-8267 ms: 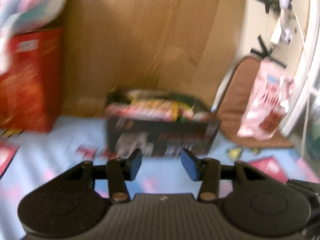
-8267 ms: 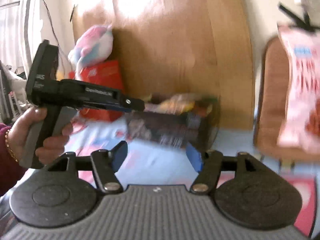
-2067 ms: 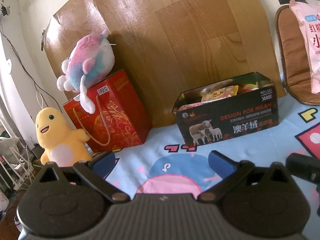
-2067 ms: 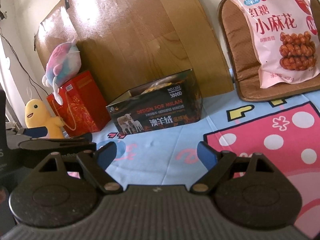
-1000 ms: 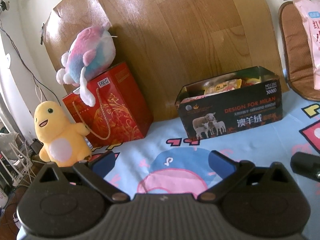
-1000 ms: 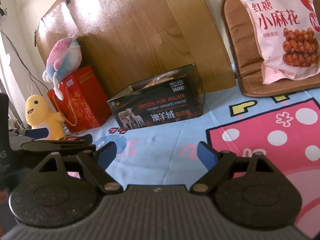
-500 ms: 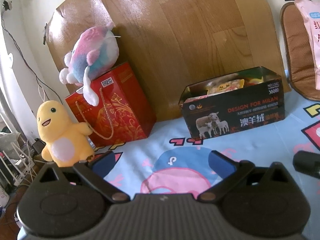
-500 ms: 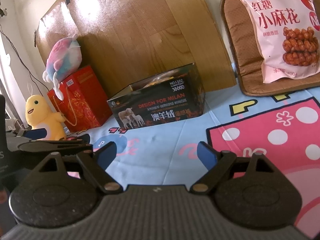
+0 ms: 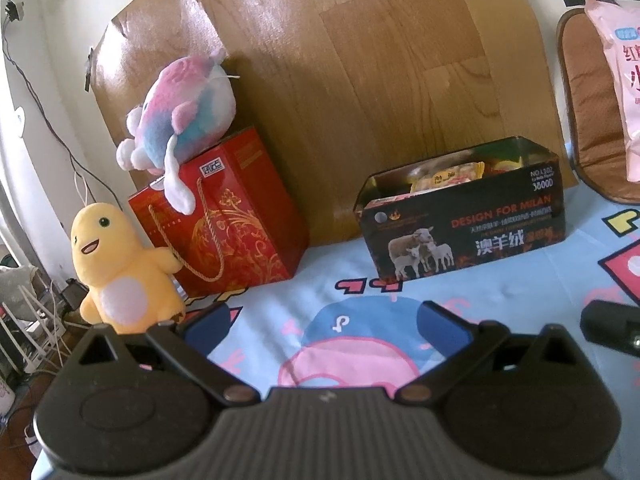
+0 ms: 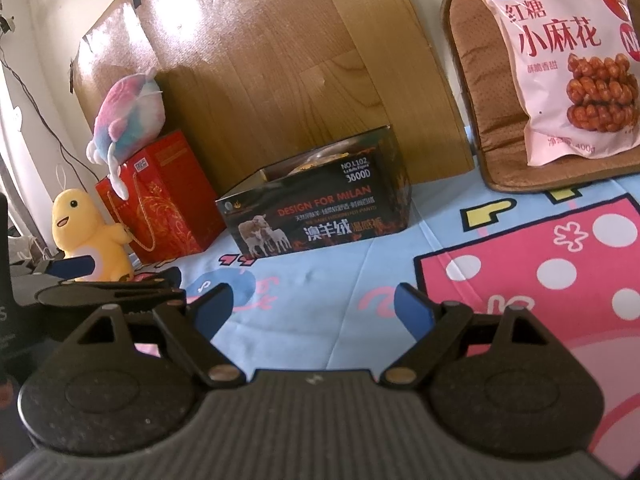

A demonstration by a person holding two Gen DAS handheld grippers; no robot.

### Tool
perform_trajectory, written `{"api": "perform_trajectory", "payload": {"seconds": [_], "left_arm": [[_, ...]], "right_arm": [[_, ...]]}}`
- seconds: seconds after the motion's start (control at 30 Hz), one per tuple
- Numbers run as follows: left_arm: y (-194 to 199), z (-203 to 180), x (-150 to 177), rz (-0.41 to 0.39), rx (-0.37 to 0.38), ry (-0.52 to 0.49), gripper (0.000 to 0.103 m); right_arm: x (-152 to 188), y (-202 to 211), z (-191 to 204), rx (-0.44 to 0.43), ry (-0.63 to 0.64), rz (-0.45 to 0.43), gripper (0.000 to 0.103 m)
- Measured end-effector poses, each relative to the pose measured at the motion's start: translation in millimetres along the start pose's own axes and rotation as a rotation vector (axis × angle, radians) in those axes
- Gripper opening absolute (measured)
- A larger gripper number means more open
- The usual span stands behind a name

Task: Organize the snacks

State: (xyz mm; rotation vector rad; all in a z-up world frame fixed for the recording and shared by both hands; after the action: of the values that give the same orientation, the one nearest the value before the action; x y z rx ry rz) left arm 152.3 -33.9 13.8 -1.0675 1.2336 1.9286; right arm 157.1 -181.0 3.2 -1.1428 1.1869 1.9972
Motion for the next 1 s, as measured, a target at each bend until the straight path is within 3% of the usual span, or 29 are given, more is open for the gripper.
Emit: {"api": "perform_trajectory", "payload": {"seconds": [0.53,1.0], "left_arm": [[-4.4,-2.8,8.6,0.039,0.035,0.015,0.103],[-8.5,-2.1,10.2,0.064,0.016,0.012,0.103]], "right_arm": [[0.8,-0.7,2.1,-0.014,0.003,0.007,0.090],[1.7,-1.7,3.2,-0.020,0.000,0.016,0.090]]}}
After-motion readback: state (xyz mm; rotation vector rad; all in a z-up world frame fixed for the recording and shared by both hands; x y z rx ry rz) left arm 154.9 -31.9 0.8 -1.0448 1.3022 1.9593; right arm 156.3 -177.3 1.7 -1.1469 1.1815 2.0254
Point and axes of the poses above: each gripper's, at about its wrist camera, not at the fingertips, and y roughly against the way its jaws point, z to its left, x to its underside, the point moved 7 cm from there along -y, roughly the way its jaws point, and after that the axes turned 11 degrees about y, right-handed, at the moved point
